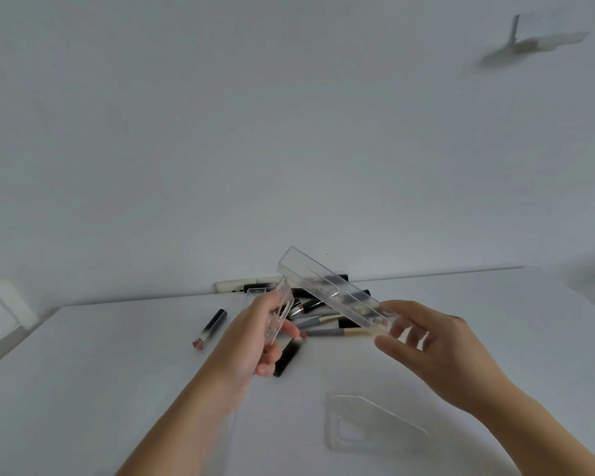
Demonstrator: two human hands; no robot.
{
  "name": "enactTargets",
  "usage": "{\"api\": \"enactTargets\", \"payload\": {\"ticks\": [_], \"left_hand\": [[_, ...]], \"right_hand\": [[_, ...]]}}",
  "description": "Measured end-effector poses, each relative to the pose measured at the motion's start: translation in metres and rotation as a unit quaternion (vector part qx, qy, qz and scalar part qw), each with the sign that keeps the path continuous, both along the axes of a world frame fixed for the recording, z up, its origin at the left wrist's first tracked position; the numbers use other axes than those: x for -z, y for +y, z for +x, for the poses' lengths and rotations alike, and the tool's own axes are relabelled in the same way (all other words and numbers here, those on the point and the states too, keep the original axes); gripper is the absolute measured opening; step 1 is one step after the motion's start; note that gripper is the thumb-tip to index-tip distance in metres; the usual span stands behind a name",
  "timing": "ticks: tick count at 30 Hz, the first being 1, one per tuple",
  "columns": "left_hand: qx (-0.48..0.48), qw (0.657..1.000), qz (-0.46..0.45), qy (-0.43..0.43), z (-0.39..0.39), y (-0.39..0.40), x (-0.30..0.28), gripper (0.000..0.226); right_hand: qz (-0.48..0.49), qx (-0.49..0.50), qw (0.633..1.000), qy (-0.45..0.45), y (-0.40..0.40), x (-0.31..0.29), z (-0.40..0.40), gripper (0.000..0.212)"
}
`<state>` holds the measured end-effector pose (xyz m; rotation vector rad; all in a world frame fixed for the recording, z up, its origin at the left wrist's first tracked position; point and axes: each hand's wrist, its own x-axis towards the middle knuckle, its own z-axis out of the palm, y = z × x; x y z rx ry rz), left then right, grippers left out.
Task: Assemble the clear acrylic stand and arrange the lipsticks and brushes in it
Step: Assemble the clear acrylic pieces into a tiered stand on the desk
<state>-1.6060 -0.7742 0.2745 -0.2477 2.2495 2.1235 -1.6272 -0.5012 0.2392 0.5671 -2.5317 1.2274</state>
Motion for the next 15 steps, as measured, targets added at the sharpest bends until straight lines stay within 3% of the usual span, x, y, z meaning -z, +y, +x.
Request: {"api": "enactTargets", "payload": {"ticks": [4, 9, 15], "left_hand": [[-0.022, 1.000, 0.017, 0.002, 0.002, -0.002, 0.009, 0.066], [-0.033, 0.998, 0.032, 0.031, 0.006, -0.006, 0.010, 0.056], [-0.103, 0.984, -0.137, 0.055, 0.011, -0.006, 0.007, 0.091]], "right_hand": [[0.024, -0.018, 1.000, 0.000, -0.005, 0.000, 0.004, 0.044], [0.056, -0.029, 0.998, -0.024, -0.005, -0.002, 0.009, 0.047], [0.066, -0.040, 0.997, -0.013, -0.004, -0.009, 0.013, 0.052]]}}
